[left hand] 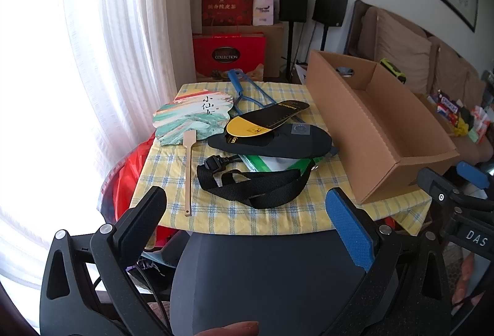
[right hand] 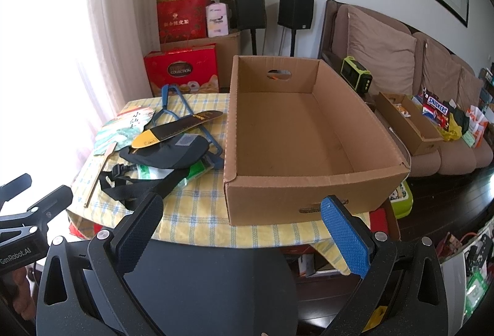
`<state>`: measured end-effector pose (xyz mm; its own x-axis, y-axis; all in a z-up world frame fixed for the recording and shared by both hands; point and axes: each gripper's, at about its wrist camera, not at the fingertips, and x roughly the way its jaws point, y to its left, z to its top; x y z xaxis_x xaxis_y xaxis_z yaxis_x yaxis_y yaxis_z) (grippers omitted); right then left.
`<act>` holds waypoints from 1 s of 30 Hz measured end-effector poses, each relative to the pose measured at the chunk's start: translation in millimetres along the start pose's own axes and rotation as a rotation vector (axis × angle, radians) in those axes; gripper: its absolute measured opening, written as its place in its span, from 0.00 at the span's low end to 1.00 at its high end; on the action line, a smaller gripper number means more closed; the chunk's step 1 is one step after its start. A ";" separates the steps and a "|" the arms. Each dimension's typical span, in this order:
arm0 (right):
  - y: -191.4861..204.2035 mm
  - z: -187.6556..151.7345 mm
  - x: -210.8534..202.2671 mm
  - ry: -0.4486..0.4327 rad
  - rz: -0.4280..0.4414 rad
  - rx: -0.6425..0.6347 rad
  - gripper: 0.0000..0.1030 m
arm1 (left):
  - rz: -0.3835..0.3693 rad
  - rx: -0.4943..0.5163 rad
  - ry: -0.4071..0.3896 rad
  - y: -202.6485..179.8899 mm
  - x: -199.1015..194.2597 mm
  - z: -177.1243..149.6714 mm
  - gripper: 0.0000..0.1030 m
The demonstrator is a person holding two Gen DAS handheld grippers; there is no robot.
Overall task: Organize objects
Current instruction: 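Move the left tool toward the black-and-yellow insole on the slipper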
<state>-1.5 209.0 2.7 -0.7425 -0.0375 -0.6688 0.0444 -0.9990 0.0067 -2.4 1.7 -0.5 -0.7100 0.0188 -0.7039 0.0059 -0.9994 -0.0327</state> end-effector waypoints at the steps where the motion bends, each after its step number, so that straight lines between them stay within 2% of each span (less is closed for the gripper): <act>1: 0.0 0.1 0.2 0.000 0.000 0.000 1.00 | 0.001 0.000 -0.002 0.5 0.1 0.8 1.00; 4: 1.0 0.8 2.4 0.004 0.003 -0.002 1.00 | 0.010 -0.001 -0.005 1.6 3.0 2.6 1.00; 7: 1.0 4.0 8.5 0.014 0.007 -0.004 1.00 | -0.018 -0.005 -0.004 5.1 7.8 5.4 1.00; 12: 4.7 12.7 19.7 0.019 0.008 -0.014 1.00 | -0.024 0.005 -0.009 7.1 15.0 13.4 1.00; 17: 6.2 25.9 29.8 0.022 0.068 -0.028 1.00 | -0.064 0.030 -0.042 12.9 22.9 24.8 1.00; 21: 6.9 42.8 41.8 0.057 0.122 -0.002 1.00 | -0.078 -0.013 -0.047 28.5 34.4 36.2 1.00; 26: 14.7 70.1 48.1 0.027 0.124 -0.028 0.99 | -0.097 -0.070 -0.035 49.8 54.2 47.9 1.00; 30: 28.1 87.8 58.7 0.034 0.172 -0.048 0.99 | -0.112 -0.088 -0.007 60.8 72.9 53.5 0.97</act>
<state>-102.6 176.6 28.9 -0.6983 -0.2060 -0.6855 0.2014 -0.9756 0.0880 -91.5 -59.2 -15.9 -0.7144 0.1293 -0.6877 -0.0116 -0.9848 -0.1731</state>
